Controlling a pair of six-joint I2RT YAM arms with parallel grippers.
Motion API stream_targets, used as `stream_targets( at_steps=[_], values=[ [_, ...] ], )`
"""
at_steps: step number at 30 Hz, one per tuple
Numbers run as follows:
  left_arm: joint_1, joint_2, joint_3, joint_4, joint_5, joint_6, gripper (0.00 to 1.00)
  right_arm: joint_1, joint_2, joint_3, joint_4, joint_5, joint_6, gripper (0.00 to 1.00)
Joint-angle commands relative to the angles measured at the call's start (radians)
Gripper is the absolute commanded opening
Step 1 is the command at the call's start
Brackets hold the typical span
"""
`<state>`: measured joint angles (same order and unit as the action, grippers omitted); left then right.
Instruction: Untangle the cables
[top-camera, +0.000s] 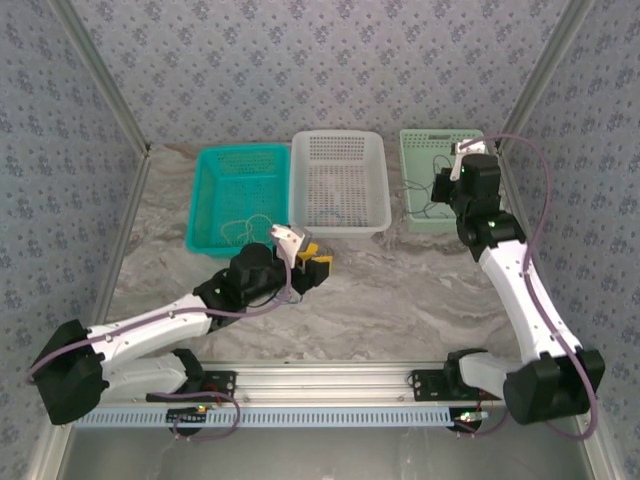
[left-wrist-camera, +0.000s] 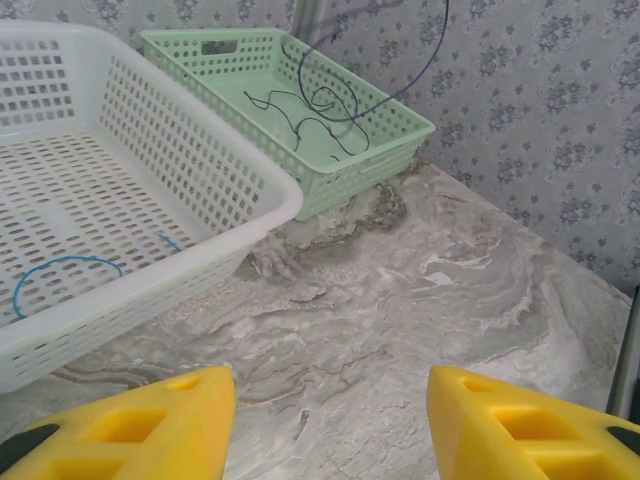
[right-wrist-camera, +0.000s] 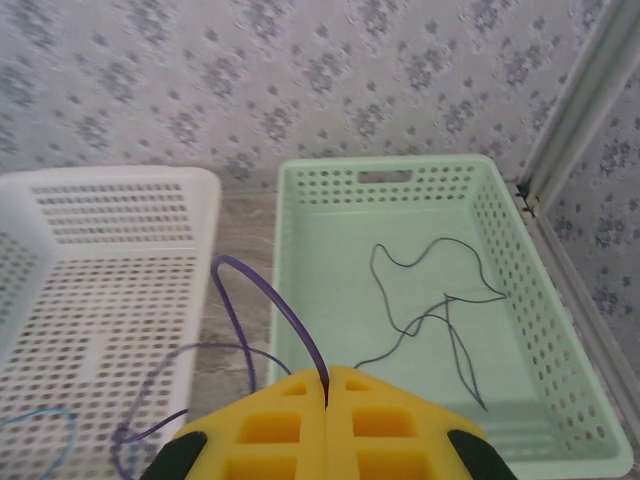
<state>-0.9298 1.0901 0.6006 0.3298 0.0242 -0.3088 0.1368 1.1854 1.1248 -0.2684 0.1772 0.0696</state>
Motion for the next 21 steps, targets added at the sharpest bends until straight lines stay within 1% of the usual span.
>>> stream_targets(
  at_steps=[1,6,9,12,14,16,18,20,21],
  values=[
    [-0.004,-0.045,-0.011,-0.017,-0.040,-0.003,0.54,-0.044,0.053,0.047,0.104,-0.049,-0.053,0.00],
    [-0.003,-0.098,-0.036,-0.041,-0.090,-0.003,0.55,-0.111,0.161,0.104,0.127,-0.112,-0.060,0.00],
    [-0.003,-0.134,-0.054,-0.061,-0.137,-0.009,0.58,-0.144,0.212,0.107,0.153,-0.142,-0.079,0.00],
    [-0.003,-0.165,-0.070,-0.095,-0.186,-0.022,0.61,-0.173,0.264,0.115,0.164,-0.167,-0.063,0.00],
    [-0.003,-0.183,-0.080,-0.116,-0.222,-0.038,0.64,-0.188,0.317,0.147,0.124,-0.168,-0.056,0.00],
    [-0.001,-0.198,-0.087,-0.141,-0.252,-0.052,0.67,-0.198,0.385,0.201,0.046,-0.163,-0.051,0.00],
    [0.000,-0.206,-0.089,-0.168,-0.274,-0.068,0.71,-0.206,0.455,0.258,-0.038,-0.159,-0.040,0.12],
    [0.007,-0.210,-0.087,-0.199,-0.293,-0.083,0.74,-0.208,0.511,0.300,-0.112,-0.181,-0.039,0.15],
    [0.013,-0.208,-0.084,-0.220,-0.303,-0.094,0.76,-0.207,0.531,0.310,-0.137,-0.194,-0.036,0.19]
  ],
)
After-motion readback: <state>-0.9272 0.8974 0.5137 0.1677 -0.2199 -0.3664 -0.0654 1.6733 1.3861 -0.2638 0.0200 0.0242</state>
